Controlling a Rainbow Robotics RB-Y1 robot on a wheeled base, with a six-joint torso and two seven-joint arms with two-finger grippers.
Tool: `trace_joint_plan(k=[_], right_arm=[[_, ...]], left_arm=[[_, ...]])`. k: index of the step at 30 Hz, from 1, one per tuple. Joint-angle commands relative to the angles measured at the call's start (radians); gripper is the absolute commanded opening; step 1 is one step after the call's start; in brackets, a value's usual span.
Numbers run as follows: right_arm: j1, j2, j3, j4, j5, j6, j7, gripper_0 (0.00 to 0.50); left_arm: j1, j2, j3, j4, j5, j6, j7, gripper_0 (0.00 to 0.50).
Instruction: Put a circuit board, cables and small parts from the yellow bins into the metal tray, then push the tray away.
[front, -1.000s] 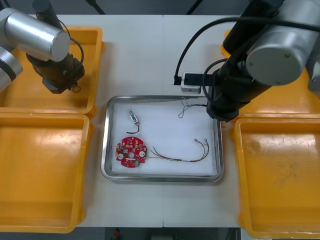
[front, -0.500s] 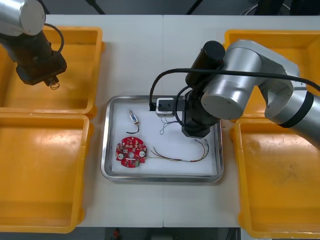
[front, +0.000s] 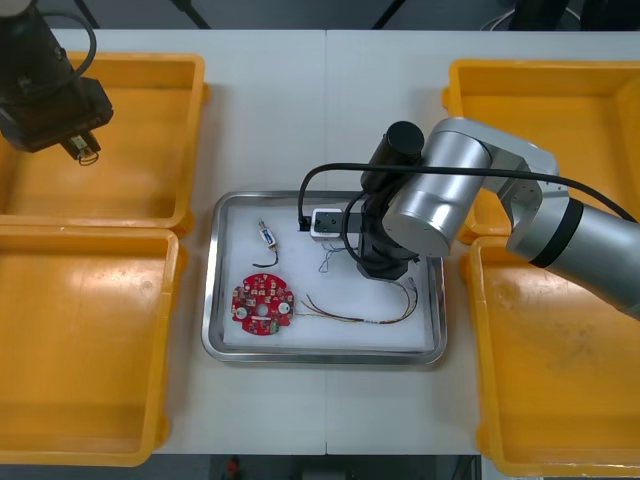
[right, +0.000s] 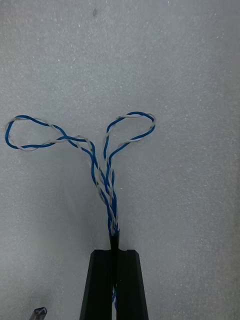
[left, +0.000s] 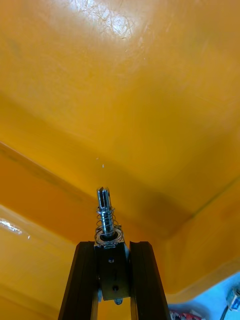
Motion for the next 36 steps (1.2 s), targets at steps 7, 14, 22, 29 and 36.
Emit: trace_joint_plan(k=[7, 14, 22, 29, 36], right_arm=[[-0.036, 0.001, 0.020, -0.031, -0.004, 0.009, -0.002, 0.500], [-0.036, -0.019, -0.064, -0.154, -0.019, 0.123, -0.013, 0.500], [-0.036, -0.050, -0.222, -0.223, -0.135, 0.249, -0.020, 0.500], [-0.035, -0.054, -0.428, -0.243, -0.185, 0.439, -0.131, 0.500], [-0.027, -0.054, -0.618, -0.237, -0.163, 0.581, -0.289, 0.500]], left_arm=[[-0.051, 0.068, 0.086, -0.135, 0.023, 0.104, -0.047, 0.000], [-0.051, 0.068, 0.086, -0.186, 0.044, 0.109, -0.041, 0.000], [-0.047, 0.034, 0.086, -0.233, 0.067, 0.104, -0.035, 0.000], [0.000, -0.007, 0.097, -0.325, 0.043, 0.084, -0.010, 0.000], [0.084, -0.041, 0.117, -0.474, -0.008, 0.084, 0.123, 0.000]])
